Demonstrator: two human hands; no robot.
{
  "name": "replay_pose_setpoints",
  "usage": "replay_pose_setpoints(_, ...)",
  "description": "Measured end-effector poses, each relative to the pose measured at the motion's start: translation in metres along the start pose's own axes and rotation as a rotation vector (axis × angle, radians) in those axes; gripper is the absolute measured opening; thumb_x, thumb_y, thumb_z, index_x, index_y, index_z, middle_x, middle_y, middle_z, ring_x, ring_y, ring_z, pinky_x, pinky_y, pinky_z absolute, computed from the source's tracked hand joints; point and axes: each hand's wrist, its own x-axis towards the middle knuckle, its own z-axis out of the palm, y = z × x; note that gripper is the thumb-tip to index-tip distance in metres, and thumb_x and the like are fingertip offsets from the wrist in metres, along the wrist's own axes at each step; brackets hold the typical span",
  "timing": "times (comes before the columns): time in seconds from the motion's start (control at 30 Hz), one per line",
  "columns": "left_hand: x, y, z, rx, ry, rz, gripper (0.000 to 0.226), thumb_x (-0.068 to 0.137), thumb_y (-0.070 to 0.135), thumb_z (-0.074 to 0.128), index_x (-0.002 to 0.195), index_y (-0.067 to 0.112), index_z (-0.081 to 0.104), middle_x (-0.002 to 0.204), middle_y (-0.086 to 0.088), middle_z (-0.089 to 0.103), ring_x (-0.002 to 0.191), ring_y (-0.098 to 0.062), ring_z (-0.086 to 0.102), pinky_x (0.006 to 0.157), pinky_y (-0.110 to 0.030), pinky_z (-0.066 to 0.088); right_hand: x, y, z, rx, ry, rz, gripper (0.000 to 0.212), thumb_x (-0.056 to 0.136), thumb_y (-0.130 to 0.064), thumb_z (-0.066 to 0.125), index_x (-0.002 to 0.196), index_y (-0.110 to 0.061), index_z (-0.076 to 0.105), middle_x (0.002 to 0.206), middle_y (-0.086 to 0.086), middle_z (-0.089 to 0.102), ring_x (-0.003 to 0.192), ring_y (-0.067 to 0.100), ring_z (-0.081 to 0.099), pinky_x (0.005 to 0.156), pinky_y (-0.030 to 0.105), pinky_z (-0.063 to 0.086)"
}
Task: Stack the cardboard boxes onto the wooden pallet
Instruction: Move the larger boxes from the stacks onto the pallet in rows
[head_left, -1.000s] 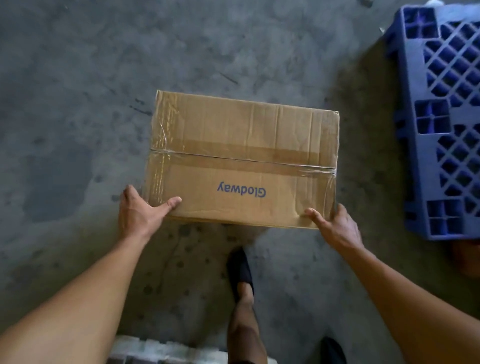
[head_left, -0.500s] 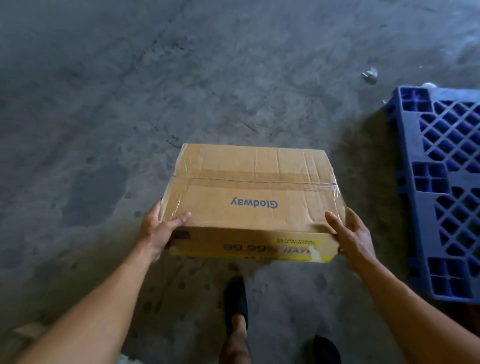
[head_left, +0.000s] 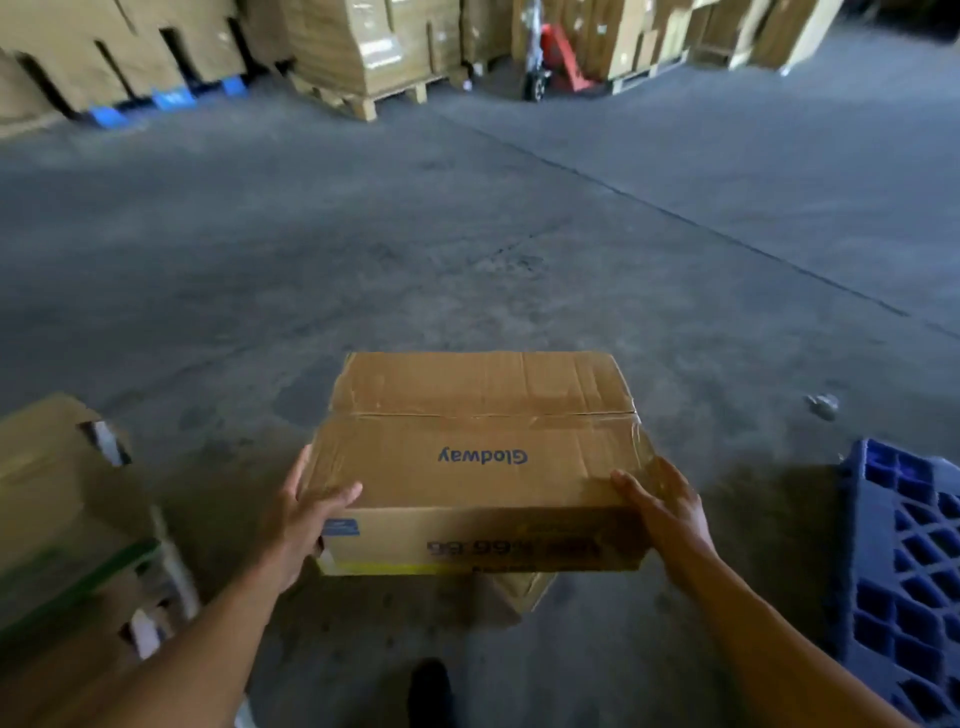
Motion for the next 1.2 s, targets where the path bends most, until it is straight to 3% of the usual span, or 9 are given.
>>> replay_pose_setpoints(0.27, -0.135, -0.012, -0.070, -0.158, 0.261, 0.124, 0.100, 0.067, 0.031, 0.089, 0.145, 0.053, 0.030, 0.152, -0.003, 0.042, 0.119, -0.028, 0.056, 0.084, -0.051, 0.053, -0.072, -0.041, 0.010, -0.133, -0.188, -0.245, 0.076, 0.080, -0.057, 0.073, 0.145, -0.032, 0.043, 0.138, 0.004, 0.057, 0.120, 0.031, 0.059, 0.099, 0.059, 0.049)
replay_pose_setpoints(0.37, -0.186, -0.026, -0.096, -0.164, 0.384, 0.185, 0.097, 0.070, 0.026, 0.088, 0.149, 0.044, 0.034, 0.151, -0.003, 0.044, 0.096, -0.010, 0.060, 0.056, -0.021, 0.050, -0.105, -0.043, 0.020, -0.135, -0.235, -0.304, 0.069, 0.077, -0.056, 0.077, 0.136, -0.033, 0.051, 0.129, 0.003, 0.062, 0.111, 0.030, 0.064, 0.090, 0.056, 0.055)
replay_pose_setpoints(0.47, -0.245, -0.047, -0.121, -0.161, 0.453, 0.219, 0.094, 0.074, 0.024, 0.086, 0.150, 0.041, 0.034, 0.154, 0.000, 0.041, 0.075, 0.002, 0.058, 0.040, -0.014, 0.046, -0.147, -0.041, 0.031, -0.154, -0.272, -0.392, 0.066, 0.077, -0.057, 0.076, 0.135, -0.032, 0.055, 0.125, 0.002, 0.065, 0.107, 0.029, 0.065, 0.085, 0.055, 0.058)
replay_pose_setpoints(0.6, -0.333, -0.087, -0.159, -0.155, 0.559, 0.233, 0.096, 0.072, 0.033, 0.086, 0.150, 0.046, 0.031, 0.160, -0.001, 0.029, 0.134, -0.028, 0.043, 0.062, -0.027, 0.049, -0.212, -0.023, 0.038, -0.145, -0.374, -0.424, 0.054, 0.078, -0.050, 0.079, 0.126, -0.034, 0.060, 0.122, 0.002, 0.067, 0.109, 0.028, 0.066, 0.091, 0.055, 0.055)
replay_pose_setpoints(0.67, -0.371, -0.108, -0.180, -0.134, 0.601, 0.255, 0.098, 0.070, 0.038, 0.087, 0.149, 0.050, 0.030, 0.161, -0.002, 0.027, 0.141, -0.033, 0.034, 0.068, -0.030, 0.049, -0.245, -0.013, 0.040, -0.114, -0.392, -0.439, 0.036, 0.074, -0.049, 0.083, 0.105, -0.043, 0.065, 0.111, -0.001, 0.071, 0.102, 0.028, 0.068, 0.087, 0.057, 0.056)
replay_pose_setpoints(0.8, -0.436, -0.141, -0.212, -0.188, 0.639, 0.288, 0.097, 0.069, 0.033, 0.088, 0.147, 0.051, 0.033, 0.159, 0.000, 0.030, 0.139, -0.035, 0.037, 0.085, -0.054, 0.055, -0.303, 0.010, 0.043, -0.057, -0.442, -0.459, 0.026, 0.069, -0.043, 0.086, 0.082, -0.056, 0.067, 0.082, -0.013, 0.073, 0.083, 0.021, 0.072, 0.076, 0.056, 0.060)
replay_pose_setpoints(0.9, -0.471, -0.163, -0.224, -0.198, 0.709, 0.268, 0.097, 0.068, 0.030, 0.089, 0.147, 0.048, 0.035, 0.156, -0.001, 0.034, 0.136, -0.036, 0.041, 0.088, -0.057, 0.053, -0.335, 0.020, 0.042, -0.055, -0.495, -0.473, 0.031, 0.066, -0.046, 0.087, 0.091, -0.051, 0.069, 0.094, -0.007, 0.074, 0.092, 0.025, 0.072, 0.081, 0.055, 0.058)
replay_pose_setpoints(1.03, -0.493, -0.181, -0.239, -0.219, 0.783, 0.210, 0.099, 0.061, 0.033, 0.092, 0.144, 0.047, 0.040, 0.134, 0.005, 0.047, 0.113, -0.032, 0.055, 0.063, -0.048, 0.060, -0.357, 0.024, 0.054, -0.097, -0.528, -0.492, 0.047, 0.064, -0.052, 0.087, 0.103, -0.033, 0.070, 0.100, -0.003, 0.075, 0.086, 0.018, 0.072, 0.076, 0.045, 0.060)
replay_pose_setpoints(1.2, -0.487, -0.197, -0.261, -0.244, 0.819, 0.235, 0.106, 0.033, 0.047, 0.097, 0.131, 0.049, 0.054, 0.124, 0.008, 0.060, 0.104, -0.015, 0.061, 0.069, -0.024, 0.055, -0.362, 0.017, 0.086, -0.116, -0.551, -0.520, 0.043, 0.074, -0.036, 0.086, 0.113, -0.029, 0.069, 0.111, 0.003, 0.072, 0.099, 0.028, 0.068, 0.091, 0.051, 0.054)
